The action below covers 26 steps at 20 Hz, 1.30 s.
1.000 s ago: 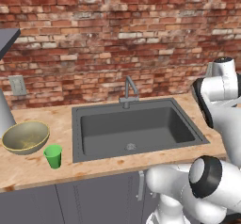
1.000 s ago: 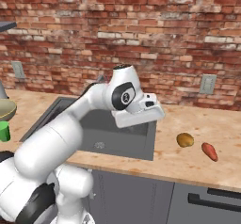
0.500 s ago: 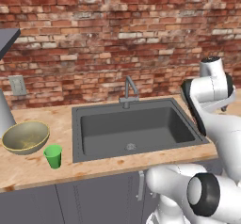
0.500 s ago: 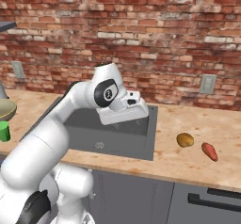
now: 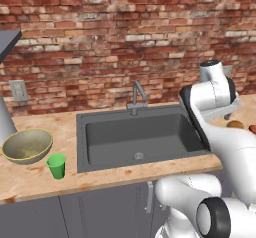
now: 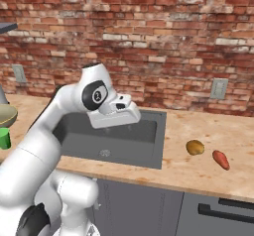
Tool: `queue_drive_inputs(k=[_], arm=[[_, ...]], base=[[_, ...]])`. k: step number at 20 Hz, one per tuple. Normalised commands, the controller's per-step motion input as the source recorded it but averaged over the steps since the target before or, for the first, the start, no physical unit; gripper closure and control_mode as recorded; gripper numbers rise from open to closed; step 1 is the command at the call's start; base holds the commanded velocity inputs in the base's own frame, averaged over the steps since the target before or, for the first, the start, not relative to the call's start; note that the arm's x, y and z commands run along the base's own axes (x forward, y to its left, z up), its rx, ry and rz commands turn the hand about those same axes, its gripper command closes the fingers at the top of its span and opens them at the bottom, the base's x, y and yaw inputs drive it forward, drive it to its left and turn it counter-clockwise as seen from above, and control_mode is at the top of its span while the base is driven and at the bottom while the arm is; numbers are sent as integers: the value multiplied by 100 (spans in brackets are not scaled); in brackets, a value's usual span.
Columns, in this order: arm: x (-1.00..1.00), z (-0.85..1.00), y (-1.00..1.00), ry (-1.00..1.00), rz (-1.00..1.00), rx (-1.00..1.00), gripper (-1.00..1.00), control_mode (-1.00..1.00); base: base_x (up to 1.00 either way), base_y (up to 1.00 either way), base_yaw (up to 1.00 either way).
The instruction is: Remove the potato and sweet potato from the sink. Then move the bowl and cup from the counter to the sink for washing.
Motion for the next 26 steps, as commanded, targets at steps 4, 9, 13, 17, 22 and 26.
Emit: queue_drive_inputs(k=[4,9,13,17,22,26], arm=[[-4,0,48,-5,-8,0,-100,-100],[-1,0,45,-6,-5,0,-100,-100],[-7,0,45,-5,-2,0,-100,-100],[-11,0,43,-1,0,0,-100,-100],[-12,0,45,0,0,0,-100,-100],[-7,0,45,0,0,0,-100,-100]], base=[[0,0,0],[0,0,0],[0,0,0],[0,0,0],[0,0,0],[0,0,0]])
